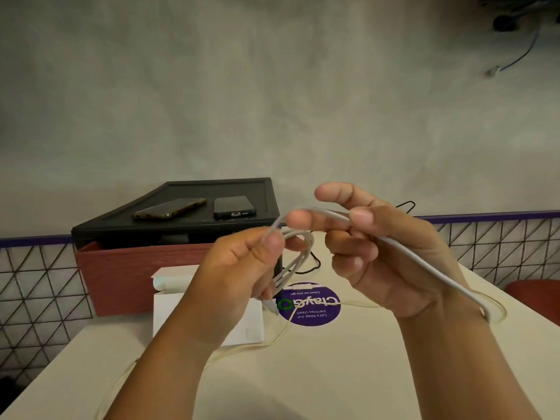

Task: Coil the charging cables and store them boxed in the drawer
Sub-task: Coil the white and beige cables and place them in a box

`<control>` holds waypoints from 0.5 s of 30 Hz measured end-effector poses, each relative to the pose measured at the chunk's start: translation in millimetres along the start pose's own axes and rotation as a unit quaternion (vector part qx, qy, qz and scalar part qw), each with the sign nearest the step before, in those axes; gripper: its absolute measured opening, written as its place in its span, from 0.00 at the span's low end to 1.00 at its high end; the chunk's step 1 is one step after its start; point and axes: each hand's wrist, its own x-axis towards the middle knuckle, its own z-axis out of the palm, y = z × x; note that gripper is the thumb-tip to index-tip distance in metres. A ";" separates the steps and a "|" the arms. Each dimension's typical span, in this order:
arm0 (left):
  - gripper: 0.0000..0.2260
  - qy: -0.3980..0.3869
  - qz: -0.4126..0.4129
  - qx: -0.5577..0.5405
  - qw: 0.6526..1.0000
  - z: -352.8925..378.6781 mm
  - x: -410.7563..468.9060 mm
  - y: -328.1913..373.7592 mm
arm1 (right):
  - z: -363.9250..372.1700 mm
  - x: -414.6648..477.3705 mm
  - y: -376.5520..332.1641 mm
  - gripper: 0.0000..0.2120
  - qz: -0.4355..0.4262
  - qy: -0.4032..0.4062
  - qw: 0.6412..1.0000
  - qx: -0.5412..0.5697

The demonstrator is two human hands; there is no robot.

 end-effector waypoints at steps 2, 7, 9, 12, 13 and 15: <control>0.15 0.016 -0.020 -0.111 0.993 -0.7 -0.1 2.1 | 1.4 0.6 0.1 0.14 0.001 -0.040 0.999 0.022; 0.11 0.059 -0.048 -0.290 0.954 -0.6 0.4 10.1 | 0.9 -2.0 0.5 0.10 -0.044 0.000 0.996 -0.081; 0.10 0.083 -0.067 -0.345 0.933 -0.2 1.8 13.2 | -0.5 -5.7 -2.3 0.07 -0.062 -0.029 0.995 -0.068; 0.09 0.129 -0.080 -0.377 0.914 -4.3 3.8 13.8 | 8.0 -11.7 -9.8 0.05 -0.095 0.021 0.988 -0.122; 0.09 0.140 -0.081 -0.381 0.910 -6.2 4.5 12.9 | 9.4 -13.5 -11.8 0.06 -0.098 0.079 0.974 -0.190; 0.09 0.162 -0.087 -0.385 0.904 -8.7 5.3 10.9 | 9.0 -12.9 -13.4 0.10 -0.087 0.186 0.928 -0.312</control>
